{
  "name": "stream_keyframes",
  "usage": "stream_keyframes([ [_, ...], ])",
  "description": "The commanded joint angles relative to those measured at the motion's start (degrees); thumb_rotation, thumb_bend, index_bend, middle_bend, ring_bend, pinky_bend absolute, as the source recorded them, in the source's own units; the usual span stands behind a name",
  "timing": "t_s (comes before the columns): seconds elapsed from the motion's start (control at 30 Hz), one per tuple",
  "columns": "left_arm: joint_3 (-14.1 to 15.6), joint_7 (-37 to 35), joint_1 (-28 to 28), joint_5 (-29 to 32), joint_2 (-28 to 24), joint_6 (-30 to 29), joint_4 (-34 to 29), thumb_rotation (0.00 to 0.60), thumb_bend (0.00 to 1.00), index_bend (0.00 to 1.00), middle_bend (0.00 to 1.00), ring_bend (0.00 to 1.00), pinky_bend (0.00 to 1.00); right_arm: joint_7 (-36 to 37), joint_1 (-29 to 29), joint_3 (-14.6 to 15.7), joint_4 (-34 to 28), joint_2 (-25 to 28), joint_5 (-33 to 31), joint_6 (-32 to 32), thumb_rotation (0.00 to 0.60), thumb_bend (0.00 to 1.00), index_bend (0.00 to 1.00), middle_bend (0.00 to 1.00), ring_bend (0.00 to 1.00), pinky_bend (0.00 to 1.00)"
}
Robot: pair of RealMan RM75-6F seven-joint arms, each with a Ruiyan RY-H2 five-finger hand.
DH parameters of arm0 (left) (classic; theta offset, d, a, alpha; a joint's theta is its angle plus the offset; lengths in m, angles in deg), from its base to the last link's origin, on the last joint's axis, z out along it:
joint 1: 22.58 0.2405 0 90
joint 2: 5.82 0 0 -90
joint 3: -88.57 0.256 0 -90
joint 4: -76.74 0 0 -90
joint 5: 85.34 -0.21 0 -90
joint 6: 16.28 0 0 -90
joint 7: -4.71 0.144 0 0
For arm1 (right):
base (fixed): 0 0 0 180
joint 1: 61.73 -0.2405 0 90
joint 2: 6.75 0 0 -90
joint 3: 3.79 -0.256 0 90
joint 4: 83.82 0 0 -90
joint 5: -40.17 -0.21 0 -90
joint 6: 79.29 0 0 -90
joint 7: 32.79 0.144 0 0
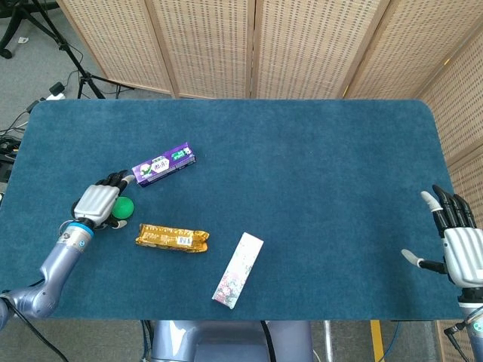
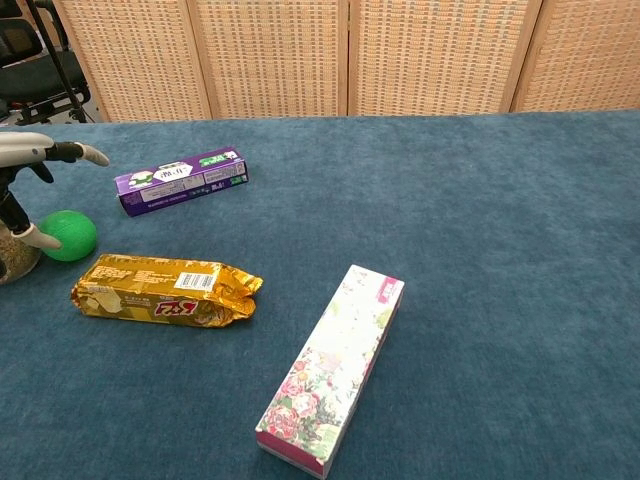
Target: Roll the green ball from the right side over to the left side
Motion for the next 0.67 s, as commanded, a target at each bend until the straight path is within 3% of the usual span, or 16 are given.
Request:
stream_keyframes([
  [0.03,-0.98,-3.28,1.21,-2.58,-2.05,-1.63,-1.8,0.6,0.15,0.05,0.0,0.0,0.18,0.05,0.05,0.01,-0.04,0.04,0.08,-0.07,0.6,0.0,0.0,0.0,0.0,0.0],
  [0.23,-3.71,-10.73,5.11,-7.56,-6.2,-9.22,-6.21,0.6,0.0,0.0,0.0,0.0,0.0,0.34,0.24,-0.03,-0.14,0.14,0.26,-0.43,0.6,0.0,0.0,0.0,0.0,0.0],
  [0.4,-5.27,-9.79,12.84,-9.27,-8.57,-26.43,-12.33,0.6,0.0,0.0,0.0,0.0,0.0,0.05,0.38,-0.17,-0.1,-0.01,0.51,-0.99,0.6,0.0,0.0,0.0,0.0,0.0],
  [0.47,-3.46,-9.77,17.78,-12.16,-7.93,-34.54,-13.78,0.6,0.0,0.0,0.0,0.0,0.0,-0.73,0.53,-0.23,0.03,-0.6,0.93,-1.72,0.6,0.0,0.0,0.0,0.0,0.0],
  [0.67,-0.59,-13.06,22.55,-15.35,-6.4,-38.59,-11.37,0.6,0.0,0.0,0.0,0.0,0.0,-1.29,0.72,-0.27,0.24,-1.06,1.23,-2.33,0.6,0.0,0.0,0.0,0.0,0.0],
])
